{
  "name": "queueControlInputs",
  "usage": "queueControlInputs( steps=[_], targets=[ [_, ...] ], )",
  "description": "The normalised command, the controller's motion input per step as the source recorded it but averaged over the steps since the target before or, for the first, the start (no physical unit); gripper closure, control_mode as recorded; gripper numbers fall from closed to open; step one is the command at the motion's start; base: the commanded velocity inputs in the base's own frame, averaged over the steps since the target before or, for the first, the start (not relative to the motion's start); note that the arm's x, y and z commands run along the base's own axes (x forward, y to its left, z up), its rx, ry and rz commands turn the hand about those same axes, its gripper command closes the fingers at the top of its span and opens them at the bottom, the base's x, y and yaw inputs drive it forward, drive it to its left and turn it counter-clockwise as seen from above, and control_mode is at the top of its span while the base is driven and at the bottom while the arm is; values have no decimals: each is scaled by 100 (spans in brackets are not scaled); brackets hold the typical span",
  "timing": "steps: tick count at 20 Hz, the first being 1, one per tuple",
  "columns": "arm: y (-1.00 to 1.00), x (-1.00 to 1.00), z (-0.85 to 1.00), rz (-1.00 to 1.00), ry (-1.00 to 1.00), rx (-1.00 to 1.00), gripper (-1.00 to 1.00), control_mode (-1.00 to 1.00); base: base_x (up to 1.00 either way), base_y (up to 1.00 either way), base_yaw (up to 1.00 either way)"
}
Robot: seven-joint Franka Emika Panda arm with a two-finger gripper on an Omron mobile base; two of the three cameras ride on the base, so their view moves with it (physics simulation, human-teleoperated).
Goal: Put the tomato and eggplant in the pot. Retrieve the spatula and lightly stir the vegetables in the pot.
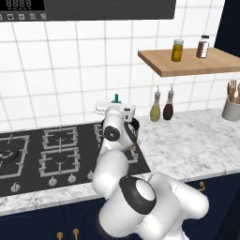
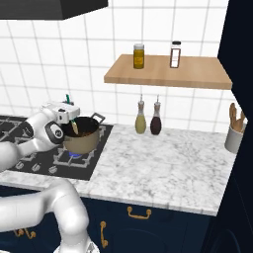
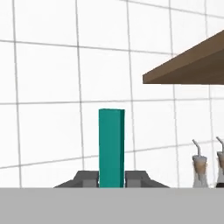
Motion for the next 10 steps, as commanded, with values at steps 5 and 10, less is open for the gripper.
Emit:
queueControlInputs(
  steps=[5,10],
  targets=[
    [-48,-6,2,-3,-11,-15,100,-100,0,0,0],
    [-7,-12,-29,-4,-6,-19,100,-100,0,0,0]
  ],
)
